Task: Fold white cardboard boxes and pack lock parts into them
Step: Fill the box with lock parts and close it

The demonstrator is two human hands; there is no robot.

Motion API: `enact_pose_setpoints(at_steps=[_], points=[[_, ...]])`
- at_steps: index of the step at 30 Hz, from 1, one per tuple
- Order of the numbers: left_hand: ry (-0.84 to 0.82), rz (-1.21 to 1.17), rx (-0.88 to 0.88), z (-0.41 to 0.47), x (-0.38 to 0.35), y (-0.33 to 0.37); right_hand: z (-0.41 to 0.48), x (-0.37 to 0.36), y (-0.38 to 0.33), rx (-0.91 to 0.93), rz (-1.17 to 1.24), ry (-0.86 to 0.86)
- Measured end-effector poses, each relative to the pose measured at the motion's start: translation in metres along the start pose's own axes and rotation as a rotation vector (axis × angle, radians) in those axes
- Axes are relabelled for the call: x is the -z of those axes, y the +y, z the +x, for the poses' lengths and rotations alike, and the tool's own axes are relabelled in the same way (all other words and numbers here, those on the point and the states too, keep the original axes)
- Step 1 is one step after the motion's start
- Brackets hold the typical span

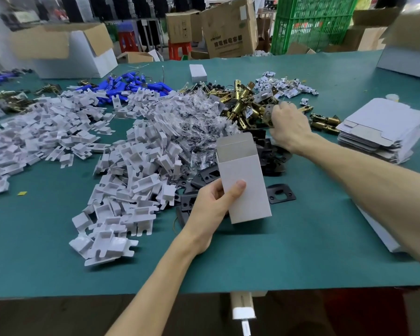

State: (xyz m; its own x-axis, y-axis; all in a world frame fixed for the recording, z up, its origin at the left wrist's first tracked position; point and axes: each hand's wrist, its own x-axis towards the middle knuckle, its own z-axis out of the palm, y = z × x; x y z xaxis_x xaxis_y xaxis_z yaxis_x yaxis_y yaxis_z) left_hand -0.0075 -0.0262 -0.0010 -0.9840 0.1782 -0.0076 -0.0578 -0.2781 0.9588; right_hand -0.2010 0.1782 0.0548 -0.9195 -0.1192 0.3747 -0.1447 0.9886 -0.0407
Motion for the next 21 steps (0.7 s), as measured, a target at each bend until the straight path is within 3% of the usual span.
enact_pose_setpoints(at_steps=[4, 8, 11, 15, 21], points=[[0.015, -0.002, -0.005, 0.0, 0.0, 0.0, -0.02, 0.042, 0.01, -0.17, 0.5, -0.042], [0.015, 0.001, -0.014, 0.0, -0.001, -0.001, -0.053, 0.092, -0.006, -0.071, 0.909, 0.044], [0.0, 0.022, -0.021, -0.001, -0.001, 0.0, -0.071, 0.126, -0.023, 0.009, 1.018, 0.075], [-0.027, 0.051, -0.022, -0.003, -0.002, 0.002, -0.091, 0.153, -0.047, 0.194, 1.005, 0.037], [-0.07, 0.095, -0.045, -0.006, -0.002, 0.004, -0.103, 0.157, -0.06, 0.318, 0.582, -0.068]])
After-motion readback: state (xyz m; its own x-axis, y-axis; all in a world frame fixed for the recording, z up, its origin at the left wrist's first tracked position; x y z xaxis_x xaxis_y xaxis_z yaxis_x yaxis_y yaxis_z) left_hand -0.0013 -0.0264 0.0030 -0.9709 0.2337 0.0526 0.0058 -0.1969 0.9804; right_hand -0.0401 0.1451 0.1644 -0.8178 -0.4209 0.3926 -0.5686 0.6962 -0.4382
